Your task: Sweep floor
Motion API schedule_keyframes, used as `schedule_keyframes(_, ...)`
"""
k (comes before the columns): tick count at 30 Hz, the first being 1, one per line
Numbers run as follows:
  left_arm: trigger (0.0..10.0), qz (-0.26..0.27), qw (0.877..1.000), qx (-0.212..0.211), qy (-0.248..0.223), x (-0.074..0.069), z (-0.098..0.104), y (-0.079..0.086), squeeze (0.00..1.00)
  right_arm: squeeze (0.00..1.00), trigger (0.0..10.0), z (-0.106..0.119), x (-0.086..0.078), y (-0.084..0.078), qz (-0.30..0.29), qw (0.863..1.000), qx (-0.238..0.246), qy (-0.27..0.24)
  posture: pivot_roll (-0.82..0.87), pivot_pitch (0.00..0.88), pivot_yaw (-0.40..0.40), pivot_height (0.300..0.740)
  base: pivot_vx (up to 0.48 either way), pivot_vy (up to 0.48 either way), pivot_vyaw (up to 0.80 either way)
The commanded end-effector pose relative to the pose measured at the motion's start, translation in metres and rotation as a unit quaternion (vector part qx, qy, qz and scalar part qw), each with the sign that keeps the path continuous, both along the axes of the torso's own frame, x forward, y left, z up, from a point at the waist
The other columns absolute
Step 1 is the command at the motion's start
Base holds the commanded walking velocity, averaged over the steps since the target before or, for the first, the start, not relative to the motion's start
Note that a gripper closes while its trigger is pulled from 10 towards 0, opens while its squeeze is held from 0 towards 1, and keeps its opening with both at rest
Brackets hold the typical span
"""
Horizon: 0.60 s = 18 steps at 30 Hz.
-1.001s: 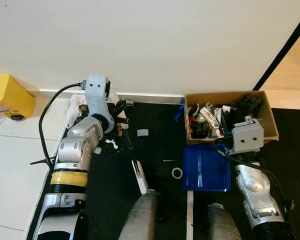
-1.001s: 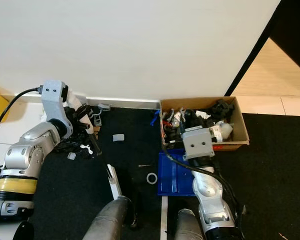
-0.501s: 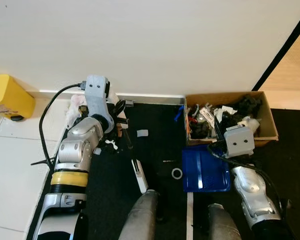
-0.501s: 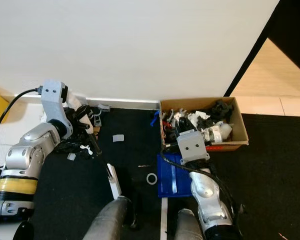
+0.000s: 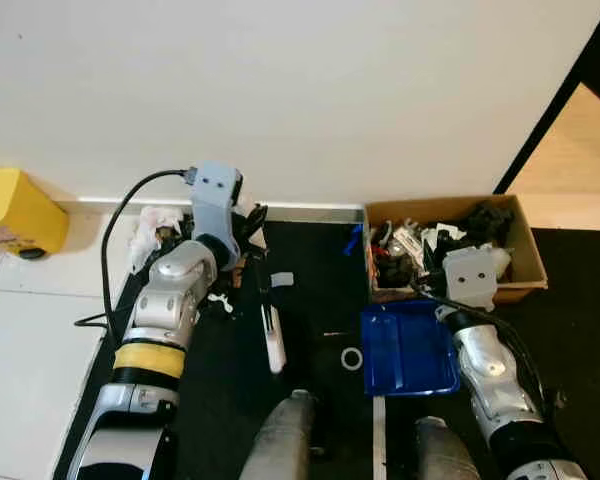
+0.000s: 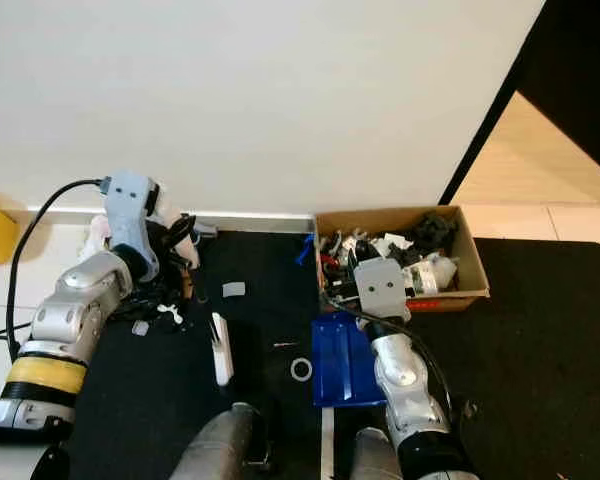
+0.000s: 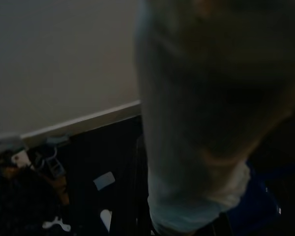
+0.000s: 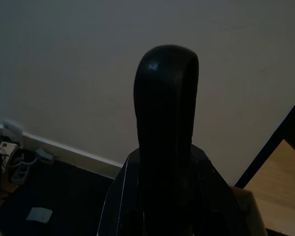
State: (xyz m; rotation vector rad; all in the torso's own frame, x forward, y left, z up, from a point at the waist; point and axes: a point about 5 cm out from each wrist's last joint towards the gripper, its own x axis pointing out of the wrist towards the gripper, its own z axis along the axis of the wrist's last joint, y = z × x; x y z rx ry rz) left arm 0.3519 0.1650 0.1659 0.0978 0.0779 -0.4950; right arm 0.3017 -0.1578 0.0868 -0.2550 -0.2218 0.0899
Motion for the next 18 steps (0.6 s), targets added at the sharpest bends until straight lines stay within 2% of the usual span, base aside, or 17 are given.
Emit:
schedule_keyframes(1,10.0,-0.014,1.0,0.022,-0.012,0.005,0.007,0.004,0.0,0.0,10.0,-0.027,-0.011,0.001,-0.003,0.998,0.018,0.065,0.16,0.248,0.137,0.74,0.0,0.0,0.0)
schedule_keyframes(4,10.0,-0.025,0.999,0.023,-0.001,0.009,0.006,0.003,0.0,0.0,10.0,-0.027,-0.009,0.001,-0.003,0.998,0.017,0.063,0.16,0.248,0.137,0.74,0.0,0.0,0.0)
schedule_keyframes(5,10.0,-0.031,0.999,0.03,0.03,0.014,-0.006,-0.002,0.0,0.0,10.0,-0.021,-0.007,0.001,0.0,0.999,0.017,0.049,0.16,0.246,0.14,0.74,0.0,0.0,0.0)
schedule_keyframes(7,10.0,-0.031,0.998,0.032,0.041,0.016,-0.01,-0.003,0.0,0.0,10.0,-0.018,-0.005,0.001,0.002,0.999,0.018,0.044,0.15,0.247,0.144,0.74,0.0,0.0,0.0)
schedule_keyframes(10,10.0,-0.025,0.998,0.005,0.058,0.02,-0.016,-0.004,0.0,0.0,10.0,-0.012,-0.002,0.004,0.006,0.999,0.018,0.029,0.14,0.243,0.153,0.74,0.0,0.0,0.0)
schedule_keyframes(11,10.0,-0.037,0.997,-0.005,0.065,0.02,-0.02,-0.008,0.0,0.0,10.0,-0.007,0.0,0.006,0.01,1.0,0.019,0.018,0.13,0.238,0.159,0.74,0.0,0.0,0.0)
schedule_keyframes(14,10.0,-0.046,0.996,0.003,0.075,0.016,-0.029,-0.01,0.0,0.0,10.0,-0.004,0.001,0.01,0.014,1.0,0.018,0.01,0.13,0.214,0.183,0.74,0.0,0.0,0.0)
schedule_keyframes(18,10.0,-0.048,0.994,0.007,0.093,0.012,-0.039,-0.007,0.0,0.0,10.0,-0.006,0.001,0.013,0.014,1.0,0.021,0.011,0.13,0.204,0.196,0.74,0.0,0.0,0.0)
